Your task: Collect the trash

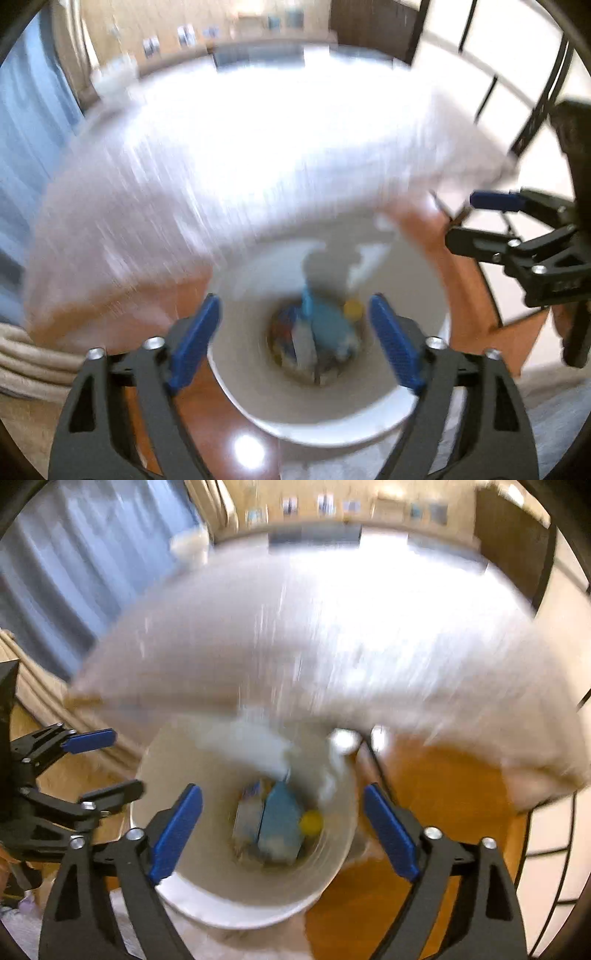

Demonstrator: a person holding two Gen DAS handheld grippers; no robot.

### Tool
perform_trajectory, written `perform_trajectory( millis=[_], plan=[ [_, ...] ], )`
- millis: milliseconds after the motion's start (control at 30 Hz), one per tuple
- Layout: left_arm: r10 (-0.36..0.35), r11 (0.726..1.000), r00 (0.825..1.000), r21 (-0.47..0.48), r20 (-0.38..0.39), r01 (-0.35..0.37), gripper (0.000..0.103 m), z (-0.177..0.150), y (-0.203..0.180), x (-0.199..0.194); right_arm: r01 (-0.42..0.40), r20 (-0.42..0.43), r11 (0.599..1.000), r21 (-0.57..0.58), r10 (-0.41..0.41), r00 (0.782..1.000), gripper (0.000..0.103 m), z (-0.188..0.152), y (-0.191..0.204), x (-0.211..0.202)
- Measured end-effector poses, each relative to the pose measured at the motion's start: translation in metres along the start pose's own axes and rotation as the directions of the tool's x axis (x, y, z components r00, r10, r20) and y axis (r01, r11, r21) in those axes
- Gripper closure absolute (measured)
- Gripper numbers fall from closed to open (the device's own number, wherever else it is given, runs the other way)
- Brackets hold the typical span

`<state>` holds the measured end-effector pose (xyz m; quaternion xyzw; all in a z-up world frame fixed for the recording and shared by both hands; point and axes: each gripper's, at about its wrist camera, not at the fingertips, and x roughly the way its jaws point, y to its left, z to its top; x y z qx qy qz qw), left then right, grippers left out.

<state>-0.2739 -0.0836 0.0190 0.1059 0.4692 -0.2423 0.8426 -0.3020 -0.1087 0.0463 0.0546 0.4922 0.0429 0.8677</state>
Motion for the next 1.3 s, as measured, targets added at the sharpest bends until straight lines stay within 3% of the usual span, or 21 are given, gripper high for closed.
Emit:
perform_trajectory(
  millis=[33,100,233,300,467,633,733,833,1300],
  plan=[
    [0.025,1.0,0.997,-0.015,0.072,-0.024,0.004,0.016,0.008,-0.013,0.017,0.031,1.0,0.001,-0.017,0.999,0.013,0.012,-0.004,-0.005],
    [0.058,0.998,0.99,-0.047,0.132,-0.052,0.004,0.042,0.026,-0.021,0.06,0.091,0.998,0.018,-0.061,0.994,0.013,0.041,-0.018,-0.009],
    [0.15,0.985,0.972,-0.113,0.183,-0.13,0.004,0.091,0.067,-0.005,0.117,0.143,0.988,0.099,-0.131,0.981,0.012,0.103,-0.063,0.013],
    [0.201,0.972,0.966,-0.154,0.165,-0.176,0.004,0.118,0.092,0.017,0.148,0.13,0.982,0.116,-0.163,0.978,0.012,0.127,-0.08,0.031],
    [0.238,0.952,0.966,-0.221,0.098,-0.212,0.004,0.157,0.136,0.071,0.226,0.056,0.962,0.156,-0.237,0.97,0.012,0.175,-0.127,0.078],
    [0.258,0.928,0.966,-0.286,0.025,-0.24,0.004,0.174,0.165,0.11,0.267,0.0,0.944,0.194,-0.272,0.962,0.012,0.184,-0.152,0.113],
    [0.27,0.922,0.963,-0.289,0.004,-0.257,0.004,0.176,0.169,0.123,0.289,0.019,0.943,0.165,-0.296,0.955,0.012,0.19,-0.156,0.123],
    [0.261,0.921,0.965,-0.303,0.011,-0.245,0.002,0.175,0.173,0.126,0.293,0.02,0.942,0.163,-0.3,0.954,0.004,0.189,-0.155,0.129],
    [0.26,0.921,0.966,-0.302,0.009,-0.245,0.001,0.18,0.171,0.128,0.298,0.018,0.941,0.16,-0.304,0.952,0.004,0.187,-0.151,0.128]
  ],
)
